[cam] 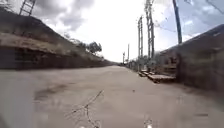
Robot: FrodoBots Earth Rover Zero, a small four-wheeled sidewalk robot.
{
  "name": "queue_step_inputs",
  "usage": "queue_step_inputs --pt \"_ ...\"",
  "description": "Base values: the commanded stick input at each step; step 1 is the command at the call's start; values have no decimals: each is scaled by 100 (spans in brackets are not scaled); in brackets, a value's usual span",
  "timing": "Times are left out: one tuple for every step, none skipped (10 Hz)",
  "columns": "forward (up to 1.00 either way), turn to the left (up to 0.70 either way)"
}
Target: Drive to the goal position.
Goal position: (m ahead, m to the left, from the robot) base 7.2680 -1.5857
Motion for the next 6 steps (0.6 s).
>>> queue_step_inputs --pt "70 0" --pt "70 0" --pt "70 0" --pt "70 0" --pt "70 0" --pt "70 0"
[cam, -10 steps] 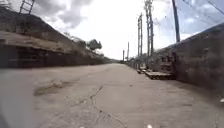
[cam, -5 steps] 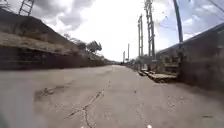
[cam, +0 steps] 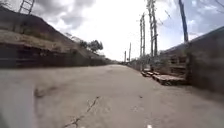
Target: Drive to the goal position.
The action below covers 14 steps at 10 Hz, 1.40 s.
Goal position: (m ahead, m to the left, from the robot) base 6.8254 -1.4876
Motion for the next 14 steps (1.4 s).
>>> queue_step_inputs --pt "70 0" --pt "70 0" --pt "70 0" --pt "70 0" --pt "70 0" --pt "70 0" --pt "70 -21" --pt "70 -15" --pt "70 0" --pt "70 0" --pt "70 0" --pt "70 0" --pt "70 0" --pt "70 0"
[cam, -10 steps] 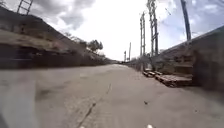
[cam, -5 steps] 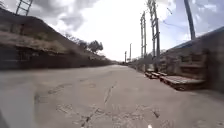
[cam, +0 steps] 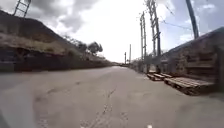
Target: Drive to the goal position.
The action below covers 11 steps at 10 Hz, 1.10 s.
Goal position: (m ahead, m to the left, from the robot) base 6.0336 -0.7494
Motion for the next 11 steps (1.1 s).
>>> queue_step_inputs --pt "70 0" --pt "70 0" --pt "70 0" --pt "70 0" --pt "70 0" --pt "70 0" --pt "70 0" --pt "70 0" --pt "70 0" --pt "70 0" --pt "70 0"
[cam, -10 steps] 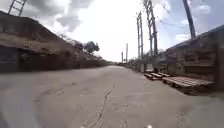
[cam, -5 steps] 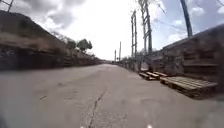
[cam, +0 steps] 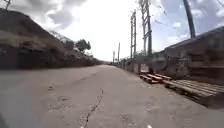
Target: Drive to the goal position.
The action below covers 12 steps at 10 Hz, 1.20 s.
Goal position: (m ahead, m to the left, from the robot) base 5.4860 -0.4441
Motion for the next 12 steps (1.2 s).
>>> queue_step_inputs --pt "70 0" --pt "70 0" --pt "70 0" --pt "70 0" --pt "70 0" --pt "70 0" --pt "70 0" --pt "70 0" --pt "70 0" --pt "70 0" --pt "70 0" --pt "70 0"
